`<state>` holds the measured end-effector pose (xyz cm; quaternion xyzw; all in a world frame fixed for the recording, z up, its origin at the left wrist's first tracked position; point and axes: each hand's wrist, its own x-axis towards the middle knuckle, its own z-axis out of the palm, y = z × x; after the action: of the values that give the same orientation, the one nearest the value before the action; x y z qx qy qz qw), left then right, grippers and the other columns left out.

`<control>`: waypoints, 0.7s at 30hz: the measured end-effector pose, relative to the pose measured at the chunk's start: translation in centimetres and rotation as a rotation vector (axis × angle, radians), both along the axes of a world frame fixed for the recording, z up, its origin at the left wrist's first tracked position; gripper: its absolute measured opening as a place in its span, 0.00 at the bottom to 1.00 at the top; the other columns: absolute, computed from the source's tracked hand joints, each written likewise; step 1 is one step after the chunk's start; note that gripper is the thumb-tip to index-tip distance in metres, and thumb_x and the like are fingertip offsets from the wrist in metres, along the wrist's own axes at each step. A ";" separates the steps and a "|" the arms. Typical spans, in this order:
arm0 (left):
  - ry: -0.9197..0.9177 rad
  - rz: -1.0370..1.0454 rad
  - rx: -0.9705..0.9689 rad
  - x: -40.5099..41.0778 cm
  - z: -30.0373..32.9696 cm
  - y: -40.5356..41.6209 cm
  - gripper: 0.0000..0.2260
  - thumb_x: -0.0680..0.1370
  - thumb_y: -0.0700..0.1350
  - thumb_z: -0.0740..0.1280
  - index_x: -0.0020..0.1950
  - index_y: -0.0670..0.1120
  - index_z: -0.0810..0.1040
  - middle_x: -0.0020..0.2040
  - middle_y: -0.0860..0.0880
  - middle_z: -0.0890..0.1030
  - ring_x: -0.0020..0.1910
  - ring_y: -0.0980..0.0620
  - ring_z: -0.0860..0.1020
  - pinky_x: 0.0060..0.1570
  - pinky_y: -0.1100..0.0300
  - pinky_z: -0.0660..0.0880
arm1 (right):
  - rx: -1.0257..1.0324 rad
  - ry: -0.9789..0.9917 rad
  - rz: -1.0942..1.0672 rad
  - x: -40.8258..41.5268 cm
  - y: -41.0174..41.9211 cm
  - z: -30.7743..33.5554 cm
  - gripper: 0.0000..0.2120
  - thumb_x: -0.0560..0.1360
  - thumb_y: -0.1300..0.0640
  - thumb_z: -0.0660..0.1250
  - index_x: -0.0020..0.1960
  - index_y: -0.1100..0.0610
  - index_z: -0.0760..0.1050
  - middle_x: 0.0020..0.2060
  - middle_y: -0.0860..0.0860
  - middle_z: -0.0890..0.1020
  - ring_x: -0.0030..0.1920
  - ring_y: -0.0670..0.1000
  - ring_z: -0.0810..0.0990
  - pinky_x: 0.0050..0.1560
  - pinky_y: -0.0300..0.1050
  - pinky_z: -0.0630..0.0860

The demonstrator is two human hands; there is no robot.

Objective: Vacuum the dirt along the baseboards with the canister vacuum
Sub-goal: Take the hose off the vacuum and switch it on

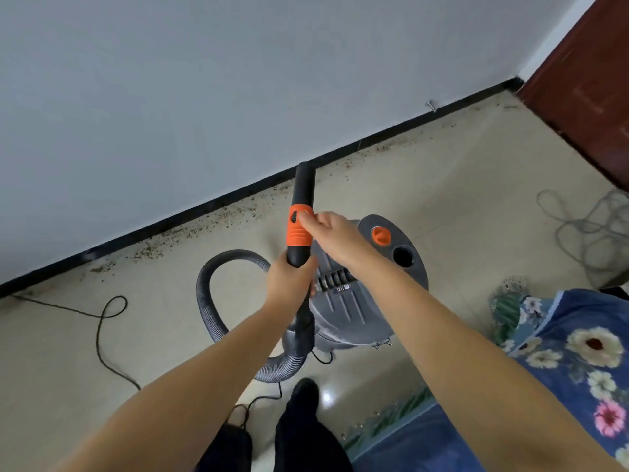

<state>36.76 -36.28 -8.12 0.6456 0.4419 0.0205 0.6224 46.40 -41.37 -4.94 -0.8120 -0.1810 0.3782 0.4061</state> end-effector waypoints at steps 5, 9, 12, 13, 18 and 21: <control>-0.072 0.060 0.173 -4.6 3.4 4.8 0.05 0.76 0.43 0.66 0.46 0.45 0.70 0.35 0.47 0.76 0.31 0.50 0.75 0.29 0.63 0.70 | 0.010 -0.018 0.154 -4.4 7.6 2.8 0.20 0.77 0.44 0.62 0.56 0.61 0.73 0.43 0.54 0.80 0.45 0.53 0.79 0.44 0.44 0.74; -0.042 0.095 0.284 -11.0 5.0 9.3 0.11 0.75 0.45 0.69 0.50 0.46 0.68 0.37 0.49 0.75 0.31 0.53 0.73 0.27 0.69 0.69 | 0.137 -0.064 0.174 -9.0 13.5 6.5 0.16 0.78 0.48 0.61 0.54 0.61 0.69 0.48 0.59 0.81 0.44 0.54 0.81 0.38 0.43 0.76; -0.100 0.159 0.247 -16.4 5.6 12.3 0.14 0.73 0.44 0.72 0.49 0.50 0.68 0.38 0.50 0.76 0.31 0.53 0.74 0.29 0.65 0.70 | 0.269 -0.061 0.265 -12.9 18.1 10.0 0.12 0.77 0.49 0.62 0.50 0.57 0.65 0.46 0.62 0.80 0.44 0.59 0.83 0.47 0.56 0.81; -0.158 0.197 0.211 -18.2 5.7 13.0 0.16 0.72 0.44 0.73 0.50 0.52 0.67 0.40 0.51 0.77 0.33 0.54 0.75 0.31 0.66 0.71 | 0.300 -0.062 0.323 -14.4 19.5 11.1 0.12 0.77 0.49 0.62 0.50 0.57 0.65 0.45 0.61 0.80 0.43 0.59 0.83 0.48 0.57 0.81; -0.256 0.276 0.203 -26.5 6.3 16.4 0.30 0.70 0.41 0.75 0.65 0.50 0.62 0.52 0.58 0.74 0.50 0.61 0.76 0.49 0.72 0.73 | 0.498 0.043 0.439 -22.7 25.7 16.0 0.07 0.79 0.56 0.62 0.48 0.55 0.64 0.36 0.54 0.75 0.28 0.51 0.78 0.34 0.45 0.80; -0.254 0.418 0.223 -31.7 6.1 18.6 0.26 0.70 0.43 0.75 0.63 0.51 0.67 0.53 0.52 0.77 0.53 0.53 0.76 0.51 0.63 0.75 | 0.597 0.157 0.379 -29.1 29.0 17.0 0.10 0.77 0.54 0.65 0.51 0.56 0.65 0.35 0.54 0.75 0.26 0.50 0.76 0.31 0.42 0.77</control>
<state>5.08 -17.69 -2.01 0.5970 0.4791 0.2782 0.5802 17.29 -12.35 12.05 -0.5782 -0.3988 0.4385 0.5606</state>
